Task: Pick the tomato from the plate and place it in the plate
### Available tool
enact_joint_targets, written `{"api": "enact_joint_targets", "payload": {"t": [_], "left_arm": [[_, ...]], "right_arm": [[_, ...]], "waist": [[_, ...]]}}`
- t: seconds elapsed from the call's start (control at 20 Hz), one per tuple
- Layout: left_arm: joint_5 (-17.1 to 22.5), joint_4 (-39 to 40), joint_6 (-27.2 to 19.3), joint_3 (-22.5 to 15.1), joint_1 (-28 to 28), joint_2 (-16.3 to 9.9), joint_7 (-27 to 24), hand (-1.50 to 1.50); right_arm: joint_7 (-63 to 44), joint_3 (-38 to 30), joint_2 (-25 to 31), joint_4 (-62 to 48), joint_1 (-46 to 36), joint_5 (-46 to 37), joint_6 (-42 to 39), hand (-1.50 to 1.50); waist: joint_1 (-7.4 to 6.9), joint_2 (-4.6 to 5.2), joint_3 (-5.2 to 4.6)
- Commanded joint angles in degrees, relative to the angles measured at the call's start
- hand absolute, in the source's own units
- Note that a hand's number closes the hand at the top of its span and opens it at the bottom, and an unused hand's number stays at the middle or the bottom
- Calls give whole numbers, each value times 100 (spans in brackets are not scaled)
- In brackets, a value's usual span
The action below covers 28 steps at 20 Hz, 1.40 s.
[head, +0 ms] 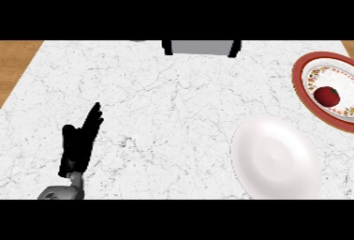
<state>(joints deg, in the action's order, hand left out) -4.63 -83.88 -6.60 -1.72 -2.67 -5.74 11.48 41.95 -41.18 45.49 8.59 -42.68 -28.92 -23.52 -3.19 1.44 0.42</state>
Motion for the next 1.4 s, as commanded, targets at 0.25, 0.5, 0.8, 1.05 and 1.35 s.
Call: {"api": "enact_joint_targets", "payload": {"t": [0.25,0.5,0.8,1.05,1.35], "left_arm": [[34,107,53,56,-266,-19,157,0],[-43,70,-2,17,-239,6,122,0],[-93,278,-45,8,-172,71,-115,0],[-110,25,-68,3,-196,40,63,0],[-101,3,-71,-72,-193,140,88,0]], "right_arm": [[27,150,-100,51,107,-105,253,-150],[202,146,-72,54,304,-107,420,-150],[169,163,-29,19,377,-142,606,-150],[176,88,78,-33,486,-82,633,-150],[372,59,295,-38,818,-87,669,-150]], "waist": [[-10,9,-1],[-10,18,3],[-25,40,5],[-44,31,14],[-8,45,25]]}}
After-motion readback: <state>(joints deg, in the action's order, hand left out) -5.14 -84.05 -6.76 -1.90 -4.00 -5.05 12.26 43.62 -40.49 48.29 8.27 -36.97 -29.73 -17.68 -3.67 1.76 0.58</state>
